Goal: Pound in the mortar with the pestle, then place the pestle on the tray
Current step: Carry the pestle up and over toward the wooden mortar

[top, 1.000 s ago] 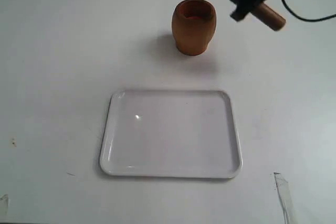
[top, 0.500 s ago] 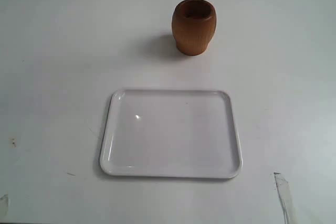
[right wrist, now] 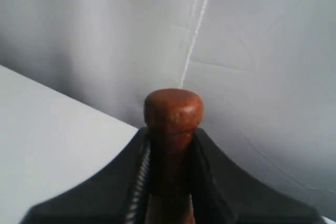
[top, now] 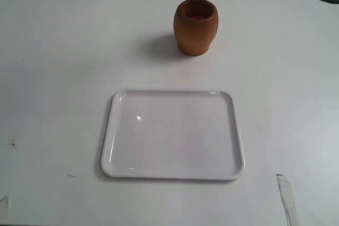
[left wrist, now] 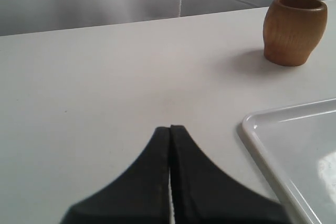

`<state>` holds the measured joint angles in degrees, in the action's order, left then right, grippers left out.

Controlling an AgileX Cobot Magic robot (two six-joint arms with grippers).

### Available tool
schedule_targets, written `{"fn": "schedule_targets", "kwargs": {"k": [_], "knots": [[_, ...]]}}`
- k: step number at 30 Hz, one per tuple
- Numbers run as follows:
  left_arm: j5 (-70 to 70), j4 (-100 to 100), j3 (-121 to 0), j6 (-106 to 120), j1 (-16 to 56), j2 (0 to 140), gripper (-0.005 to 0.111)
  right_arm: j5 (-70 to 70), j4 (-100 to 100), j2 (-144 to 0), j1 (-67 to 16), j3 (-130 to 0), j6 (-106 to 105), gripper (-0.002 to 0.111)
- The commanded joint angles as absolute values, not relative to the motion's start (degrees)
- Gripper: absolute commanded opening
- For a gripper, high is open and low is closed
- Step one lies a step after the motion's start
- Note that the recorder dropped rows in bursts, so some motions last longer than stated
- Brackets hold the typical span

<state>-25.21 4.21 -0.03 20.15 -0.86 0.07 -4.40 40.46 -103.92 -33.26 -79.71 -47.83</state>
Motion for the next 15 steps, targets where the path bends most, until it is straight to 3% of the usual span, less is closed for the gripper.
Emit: {"fn": "schedule_targets", "kwargs": {"k": [1, 11, 15], "knots": [[-25.0, 3.8, 0.0, 19.7, -0.4, 0.0, 0.000, 2.7, 40.4, -101.5, -35.2, -79.8, -47.2, 0.000], [-25.0, 3.8, 0.0, 19.7, -0.4, 0.0, 0.000, 12.7, 49.2, -98.8, -42.5, -79.8, -50.2, 0.000], [-25.0, 3.8, 0.0, 19.7, -0.4, 0.0, 0.000, 15.4, 43.5, -98.4, -42.8, -79.8, -55.1, 0.000]]}}
